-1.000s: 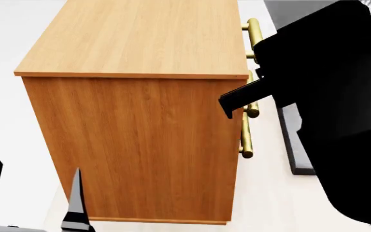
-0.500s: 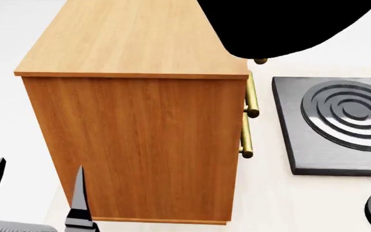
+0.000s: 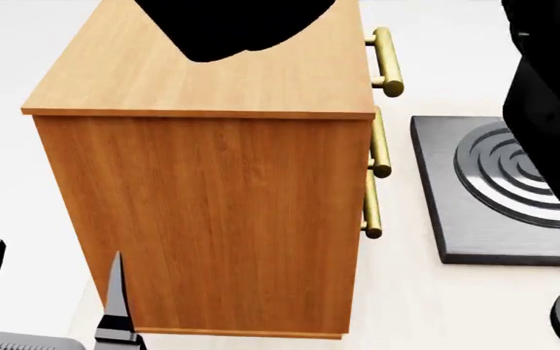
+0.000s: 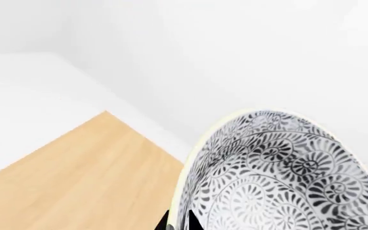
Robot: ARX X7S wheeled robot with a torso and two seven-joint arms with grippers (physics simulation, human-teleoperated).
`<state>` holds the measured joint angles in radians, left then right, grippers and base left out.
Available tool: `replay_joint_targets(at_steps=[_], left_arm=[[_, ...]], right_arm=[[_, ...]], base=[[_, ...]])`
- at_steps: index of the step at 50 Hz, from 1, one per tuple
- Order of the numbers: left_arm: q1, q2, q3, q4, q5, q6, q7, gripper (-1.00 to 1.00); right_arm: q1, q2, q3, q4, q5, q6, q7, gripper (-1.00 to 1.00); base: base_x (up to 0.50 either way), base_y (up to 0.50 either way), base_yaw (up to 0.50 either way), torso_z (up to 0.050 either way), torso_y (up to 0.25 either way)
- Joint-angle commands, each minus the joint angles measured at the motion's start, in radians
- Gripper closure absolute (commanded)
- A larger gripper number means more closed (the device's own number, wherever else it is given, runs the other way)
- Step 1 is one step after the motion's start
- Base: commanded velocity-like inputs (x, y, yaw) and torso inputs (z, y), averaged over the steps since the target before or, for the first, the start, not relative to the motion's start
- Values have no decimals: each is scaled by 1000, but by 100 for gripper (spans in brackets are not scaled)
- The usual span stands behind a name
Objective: Put the bowl on the top of the cabinet.
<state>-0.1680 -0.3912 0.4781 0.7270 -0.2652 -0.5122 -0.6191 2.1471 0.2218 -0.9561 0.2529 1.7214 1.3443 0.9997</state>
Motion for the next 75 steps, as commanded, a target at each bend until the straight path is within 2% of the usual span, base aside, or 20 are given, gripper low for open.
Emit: replay_joint_targets(at_steps=[1,33,56,75], left_arm=[[10,-7,-5,-5,-2,11,-3,-100],[36,-16,-2,-35,0,58,-4,-100],[36,-12,10,-73,0,86,5,-100],[36,-17,11,-64,-6,81,1,-100]], right_arm=[[-42,-38,-18,-25,-53,-34,-23,100],[-201,-53,-78,-102,-104,-116,-46,100],[-293,-91,-185,-34,-265,-201,-138,100],[-306,-89,-204,-7,-287,-220,-154,100]], base=[[0,0,0,0,10],[0,0,0,0,0],[0,0,0,0,0],[0,0,0,0,1]])
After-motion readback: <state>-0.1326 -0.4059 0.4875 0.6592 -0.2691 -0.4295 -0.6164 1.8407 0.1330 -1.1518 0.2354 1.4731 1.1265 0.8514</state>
